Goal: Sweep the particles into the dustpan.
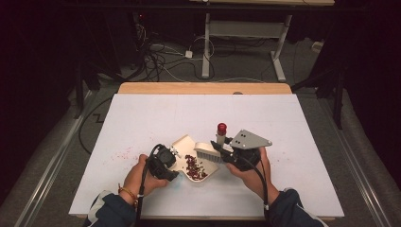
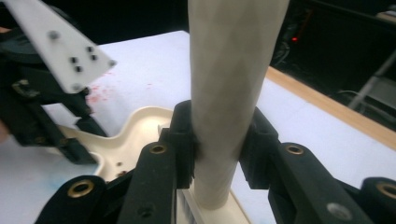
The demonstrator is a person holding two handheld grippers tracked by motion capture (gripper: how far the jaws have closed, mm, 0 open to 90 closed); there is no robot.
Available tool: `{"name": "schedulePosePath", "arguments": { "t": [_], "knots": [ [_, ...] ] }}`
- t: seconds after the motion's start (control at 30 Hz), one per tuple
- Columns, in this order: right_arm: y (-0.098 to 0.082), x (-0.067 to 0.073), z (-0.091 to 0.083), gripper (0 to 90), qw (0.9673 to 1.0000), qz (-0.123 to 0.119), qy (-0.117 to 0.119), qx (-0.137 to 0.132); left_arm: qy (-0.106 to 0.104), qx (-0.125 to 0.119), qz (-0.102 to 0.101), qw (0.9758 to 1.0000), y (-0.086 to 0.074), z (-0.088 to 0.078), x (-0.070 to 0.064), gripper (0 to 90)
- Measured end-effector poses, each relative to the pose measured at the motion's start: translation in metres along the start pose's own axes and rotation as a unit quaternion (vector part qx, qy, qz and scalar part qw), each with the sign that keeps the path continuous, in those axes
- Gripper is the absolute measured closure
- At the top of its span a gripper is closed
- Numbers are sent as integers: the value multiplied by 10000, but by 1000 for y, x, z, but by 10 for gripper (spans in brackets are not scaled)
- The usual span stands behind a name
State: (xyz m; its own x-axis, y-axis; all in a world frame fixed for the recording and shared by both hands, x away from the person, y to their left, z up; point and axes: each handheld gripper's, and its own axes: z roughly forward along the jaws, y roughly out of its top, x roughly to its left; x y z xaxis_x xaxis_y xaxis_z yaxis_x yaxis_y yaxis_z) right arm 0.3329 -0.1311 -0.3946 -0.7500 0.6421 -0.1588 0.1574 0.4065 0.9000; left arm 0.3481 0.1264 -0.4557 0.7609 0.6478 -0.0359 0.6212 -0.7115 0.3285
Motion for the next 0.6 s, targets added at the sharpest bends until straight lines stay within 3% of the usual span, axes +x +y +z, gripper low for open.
{"name": "schedulePosePath", "arguments": {
  "t": [0.23, 0.6],
  "knots": [
    [4, 12, -1, 702, 9999, -105, 106, -55, 75, -205, -58, 9997, -4, -1, 2, 640],
    [9, -8, -16, 702, 9995, 69, -144, -291, 305, -554, -103, 9979, -13, -1, 5, 641]
  ]
}}
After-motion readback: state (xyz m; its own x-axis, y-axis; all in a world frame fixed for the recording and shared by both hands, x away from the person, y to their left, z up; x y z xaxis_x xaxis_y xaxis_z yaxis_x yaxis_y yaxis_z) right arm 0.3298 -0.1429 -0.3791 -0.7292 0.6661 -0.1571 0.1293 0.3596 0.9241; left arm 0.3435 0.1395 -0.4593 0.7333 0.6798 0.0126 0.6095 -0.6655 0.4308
